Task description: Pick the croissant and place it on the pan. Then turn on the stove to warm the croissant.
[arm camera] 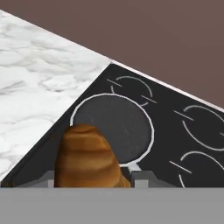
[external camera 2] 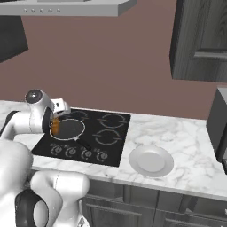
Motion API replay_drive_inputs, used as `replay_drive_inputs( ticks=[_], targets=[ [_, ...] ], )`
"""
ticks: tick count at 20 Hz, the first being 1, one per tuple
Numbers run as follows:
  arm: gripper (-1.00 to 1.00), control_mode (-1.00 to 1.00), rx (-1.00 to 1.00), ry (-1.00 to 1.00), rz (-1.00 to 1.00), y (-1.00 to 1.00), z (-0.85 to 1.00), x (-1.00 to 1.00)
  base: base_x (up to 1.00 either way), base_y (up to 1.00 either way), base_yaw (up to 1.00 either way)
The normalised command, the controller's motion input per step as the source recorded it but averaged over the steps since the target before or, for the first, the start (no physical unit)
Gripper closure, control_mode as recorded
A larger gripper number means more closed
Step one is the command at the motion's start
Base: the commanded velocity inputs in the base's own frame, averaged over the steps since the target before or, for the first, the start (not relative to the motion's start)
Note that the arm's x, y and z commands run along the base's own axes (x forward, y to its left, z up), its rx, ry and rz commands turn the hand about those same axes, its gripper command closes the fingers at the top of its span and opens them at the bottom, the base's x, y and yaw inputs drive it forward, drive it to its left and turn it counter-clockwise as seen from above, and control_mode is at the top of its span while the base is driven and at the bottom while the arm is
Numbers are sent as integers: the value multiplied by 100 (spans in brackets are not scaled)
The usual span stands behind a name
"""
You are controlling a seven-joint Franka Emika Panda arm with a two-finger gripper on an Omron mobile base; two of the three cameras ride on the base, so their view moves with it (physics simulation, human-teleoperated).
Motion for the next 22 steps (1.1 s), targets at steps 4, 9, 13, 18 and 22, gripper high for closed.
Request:
replay_drive_inputs(
  ticks=[4, 9, 13, 18, 22],
  targets=[
    [100, -100, 0, 8, 0, 10, -32, 62, 0, 0, 0],
    [100, -100, 0, 11, 0, 17, -46, 51, 0, 0, 0],
    [100, -100, 0, 10, 0, 23, -47, 50, 0, 0, 0],
    [100, -100, 0, 8, 0, 20, -37, 47, 0, 0, 0],
    [100, -100, 0, 7, 0, 14, -26, 49, 0, 0, 0]
  ],
)
